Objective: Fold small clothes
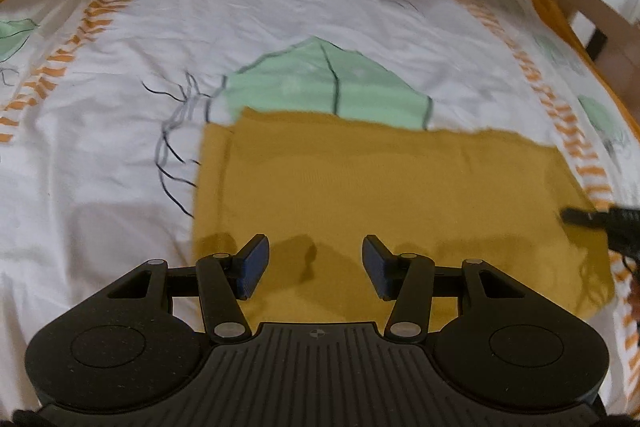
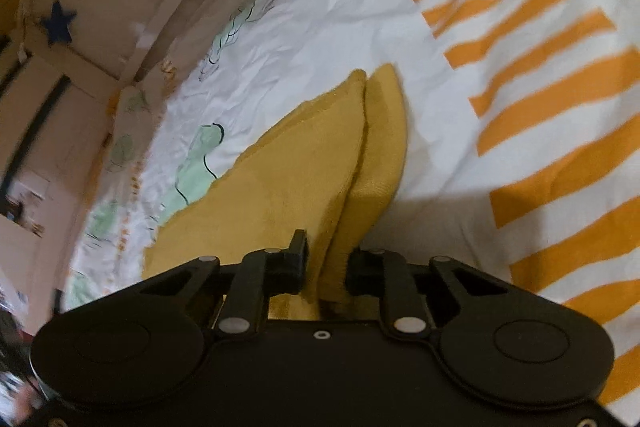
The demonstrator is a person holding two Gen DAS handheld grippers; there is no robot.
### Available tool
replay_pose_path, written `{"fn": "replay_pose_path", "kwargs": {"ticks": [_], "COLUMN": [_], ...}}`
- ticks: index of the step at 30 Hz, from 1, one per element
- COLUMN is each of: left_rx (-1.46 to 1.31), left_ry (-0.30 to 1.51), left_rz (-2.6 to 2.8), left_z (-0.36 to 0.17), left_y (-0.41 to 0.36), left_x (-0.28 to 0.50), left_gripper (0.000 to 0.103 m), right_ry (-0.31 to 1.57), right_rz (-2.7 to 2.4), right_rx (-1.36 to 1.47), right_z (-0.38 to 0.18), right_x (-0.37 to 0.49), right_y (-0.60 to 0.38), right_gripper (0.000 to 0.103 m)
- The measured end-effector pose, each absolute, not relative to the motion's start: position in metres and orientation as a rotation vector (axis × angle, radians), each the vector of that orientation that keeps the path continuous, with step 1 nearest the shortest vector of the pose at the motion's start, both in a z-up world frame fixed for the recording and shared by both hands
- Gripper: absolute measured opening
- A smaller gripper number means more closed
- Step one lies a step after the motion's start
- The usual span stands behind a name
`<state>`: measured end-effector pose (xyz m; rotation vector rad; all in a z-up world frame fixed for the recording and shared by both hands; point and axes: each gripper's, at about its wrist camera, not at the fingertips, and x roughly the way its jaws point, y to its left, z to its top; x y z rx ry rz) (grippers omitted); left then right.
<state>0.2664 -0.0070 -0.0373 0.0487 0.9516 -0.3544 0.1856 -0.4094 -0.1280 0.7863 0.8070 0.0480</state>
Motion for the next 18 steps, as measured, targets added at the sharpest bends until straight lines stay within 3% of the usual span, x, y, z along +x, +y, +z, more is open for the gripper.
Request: {"fn": "replay_pose_path", "kwargs": {"ticks": [18], "left_rx": [-0.070], "left_ry": [0.973], "left_rz": [-0.291], "left_z": [-0.027], "left_y": [0.079], "left_x": [0.313], "left_gripper": [0.050], "right_ry": [0.836], "right_rz": [0.122], "right_rx": [0.506], "right_z": [-0.020], "right_x": [0.246], "right_y": [-0.279], "right_gripper": [0.023]}}
